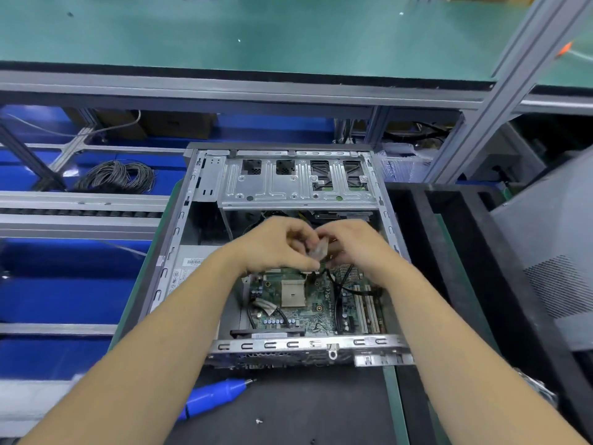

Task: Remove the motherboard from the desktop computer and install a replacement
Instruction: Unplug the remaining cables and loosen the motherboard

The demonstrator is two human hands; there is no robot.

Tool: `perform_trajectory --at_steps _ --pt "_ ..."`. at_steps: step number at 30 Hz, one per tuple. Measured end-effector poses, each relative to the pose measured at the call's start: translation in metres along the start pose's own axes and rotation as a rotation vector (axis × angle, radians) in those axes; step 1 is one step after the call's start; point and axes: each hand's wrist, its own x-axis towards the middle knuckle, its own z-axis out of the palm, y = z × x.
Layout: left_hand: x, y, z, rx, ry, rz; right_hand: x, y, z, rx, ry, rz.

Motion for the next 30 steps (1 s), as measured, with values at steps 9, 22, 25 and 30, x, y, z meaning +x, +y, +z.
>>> perform_trajectory --at_steps 9,22,25,30 --pt "0.026 0.046 0.050 -0.707 0.100 0.027 -0.053 -0.030 -0.067 -0.508 0.151 -0.270" --pt "0.072 0.056 0.111 0.415 0.429 0.081 -0.038 0.053 -0.133 -0.802 0.418 -0.027" --pt "0.071 0.048 0.110 0.481 0.440 0.127 -0.018 0.087 -0.124 -0.979 0.254 0.088" --pt "0.060 0.035 0.086 0.655 0.488 0.102 0.001 0.122 -0.109 -1.076 0.073 0.147"
